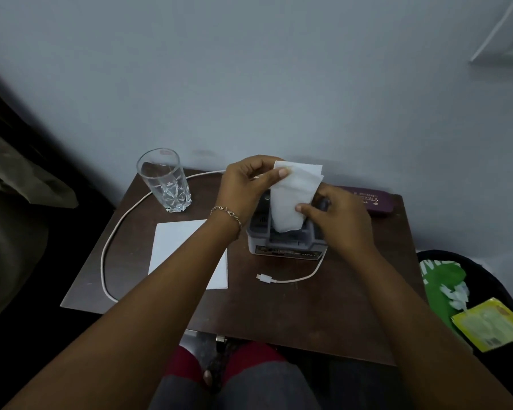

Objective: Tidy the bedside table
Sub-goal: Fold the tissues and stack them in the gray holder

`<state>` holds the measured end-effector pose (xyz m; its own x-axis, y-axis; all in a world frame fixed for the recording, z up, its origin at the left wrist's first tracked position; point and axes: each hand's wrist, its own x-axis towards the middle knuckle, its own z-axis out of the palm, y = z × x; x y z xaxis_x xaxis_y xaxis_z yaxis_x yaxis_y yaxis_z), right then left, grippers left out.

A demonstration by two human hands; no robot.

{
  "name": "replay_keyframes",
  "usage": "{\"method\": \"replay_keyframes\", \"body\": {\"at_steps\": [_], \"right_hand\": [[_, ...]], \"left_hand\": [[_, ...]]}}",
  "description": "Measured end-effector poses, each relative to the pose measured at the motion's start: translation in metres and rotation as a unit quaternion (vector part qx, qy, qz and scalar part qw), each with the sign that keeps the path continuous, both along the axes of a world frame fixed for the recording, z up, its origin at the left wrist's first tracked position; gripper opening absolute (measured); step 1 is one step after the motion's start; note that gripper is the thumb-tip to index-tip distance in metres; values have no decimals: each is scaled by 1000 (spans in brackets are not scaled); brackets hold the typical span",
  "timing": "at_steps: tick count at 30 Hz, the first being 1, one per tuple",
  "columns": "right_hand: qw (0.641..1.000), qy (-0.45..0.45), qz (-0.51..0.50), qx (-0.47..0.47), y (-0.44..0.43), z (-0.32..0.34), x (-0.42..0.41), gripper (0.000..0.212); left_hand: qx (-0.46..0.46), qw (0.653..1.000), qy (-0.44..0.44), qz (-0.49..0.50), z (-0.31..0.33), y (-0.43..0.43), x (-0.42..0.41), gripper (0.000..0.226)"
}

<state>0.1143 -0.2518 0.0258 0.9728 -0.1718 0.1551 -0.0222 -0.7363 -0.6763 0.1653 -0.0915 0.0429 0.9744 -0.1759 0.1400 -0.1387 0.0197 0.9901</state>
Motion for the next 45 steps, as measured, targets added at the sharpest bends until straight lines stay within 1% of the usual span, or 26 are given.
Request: {"method": "replay_keyframes", "body": {"at_steps": [6, 10, 13, 17, 21, 25, 29, 35, 37, 40, 42, 44, 45], "right_hand": [[997, -71, -24, -20, 7, -6, -5, 22], [995, -83, -34, -40, 7, -4, -5, 22], [996, -76, -36, -42, 6, -4, -5, 22], [998, -44, -22, -43, 4, -11, -7, 24], [999, -34, -4, -19, 3, -9, -8, 31], [999, -20, 11, -31, 4, -7, -4, 24], [1000, -26, -9, -11, 5, -6, -2, 20], [1000, -4, -29, 1, 6, -12, 0, 25], [999, -7, -33, 2, 6, -15, -2, 25], [999, -27, -45, 15, 7, -16, -5, 27], [997, -46, -52, 26, 9, -16, -8, 28], [996, -65, -52, 26, 11, -17, -11, 25], [996, -71, -51, 19, 12, -18, -12, 23]], "left_hand": [[-2, 1000, -18, 0, 1, -3, 2, 5], [7, 1000, -19, 0, 1, -3, 4, 7], [1, 1000, -22, 3, -2, -2, 3, 7], [4, 1000, -16, 6, -6, 1, 1, 12], [45, 999, -24, 8, -11, 5, -2, 14], [84, 996, -14, 29, -17, 8, -4, 11], [90, 994, -8, 56, -15, 4, -2, 9], [117, 992, 10, 51, -12, 1, 3, 9], [141, 989, -5, 52, -13, 3, 1, 11], [209, 974, -53, 67, -21, 8, -3, 18], [273, 956, -76, 69, -31, 13, -5, 27], [333, 936, -79, 77, -38, 16, -8, 27], [346, 931, -77, 87, -39, 16, -11, 25]]}}
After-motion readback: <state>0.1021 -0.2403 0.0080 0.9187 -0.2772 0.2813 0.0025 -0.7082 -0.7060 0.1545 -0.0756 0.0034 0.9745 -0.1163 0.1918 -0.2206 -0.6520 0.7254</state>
